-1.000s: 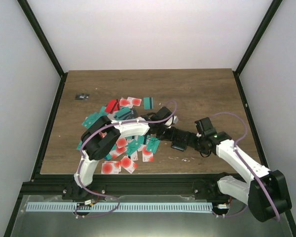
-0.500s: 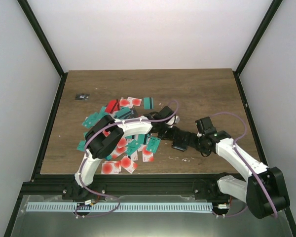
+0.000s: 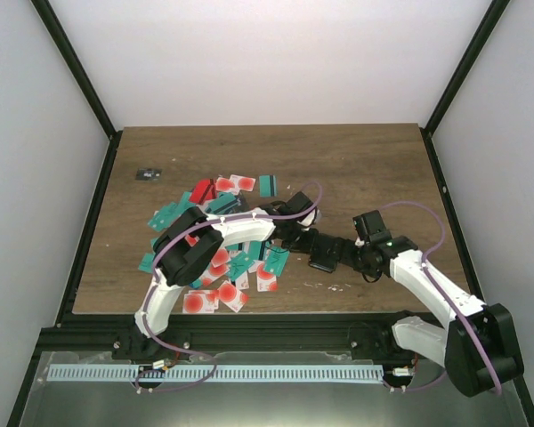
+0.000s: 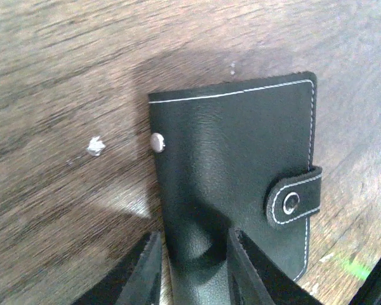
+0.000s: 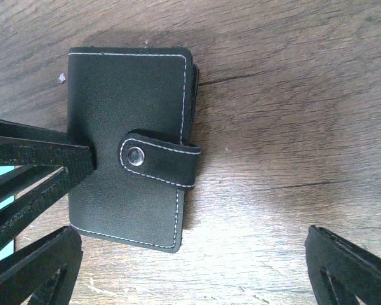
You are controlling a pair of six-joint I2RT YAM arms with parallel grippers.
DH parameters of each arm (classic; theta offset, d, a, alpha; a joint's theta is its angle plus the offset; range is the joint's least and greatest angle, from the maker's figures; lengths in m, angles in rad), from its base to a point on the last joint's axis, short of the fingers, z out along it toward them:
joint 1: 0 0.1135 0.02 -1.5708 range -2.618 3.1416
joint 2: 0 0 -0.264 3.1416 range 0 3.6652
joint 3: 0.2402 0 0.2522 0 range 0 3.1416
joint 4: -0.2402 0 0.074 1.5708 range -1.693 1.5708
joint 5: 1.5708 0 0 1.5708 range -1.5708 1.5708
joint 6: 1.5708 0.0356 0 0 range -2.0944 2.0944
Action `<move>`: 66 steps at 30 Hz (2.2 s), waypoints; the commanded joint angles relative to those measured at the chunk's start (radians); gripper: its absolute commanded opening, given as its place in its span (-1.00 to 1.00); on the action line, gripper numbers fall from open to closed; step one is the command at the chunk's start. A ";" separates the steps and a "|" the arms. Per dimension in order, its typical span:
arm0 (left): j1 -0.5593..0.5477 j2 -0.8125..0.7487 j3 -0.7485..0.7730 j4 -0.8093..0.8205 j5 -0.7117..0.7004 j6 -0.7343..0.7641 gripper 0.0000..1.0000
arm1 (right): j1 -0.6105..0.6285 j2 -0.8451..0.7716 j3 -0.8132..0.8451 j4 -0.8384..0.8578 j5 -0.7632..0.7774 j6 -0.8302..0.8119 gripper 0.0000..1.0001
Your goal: Put the credit cards into the card holder
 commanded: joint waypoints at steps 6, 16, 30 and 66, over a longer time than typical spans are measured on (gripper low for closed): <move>-0.004 0.047 -0.022 0.014 0.005 0.023 -0.79 | -0.006 -0.019 0.039 0.008 -0.001 -0.010 0.94; -0.003 -0.060 -0.004 -0.013 -0.022 0.015 -0.92 | -0.005 0.055 0.177 -0.029 0.021 -0.057 0.75; -0.002 -0.168 0.156 -0.229 -0.073 0.080 -0.92 | 0.004 0.219 0.324 -0.101 -0.045 0.026 0.60; 0.048 -0.374 0.079 -0.306 -0.155 0.153 -0.92 | -0.032 0.053 0.118 -0.001 -0.094 -0.001 0.40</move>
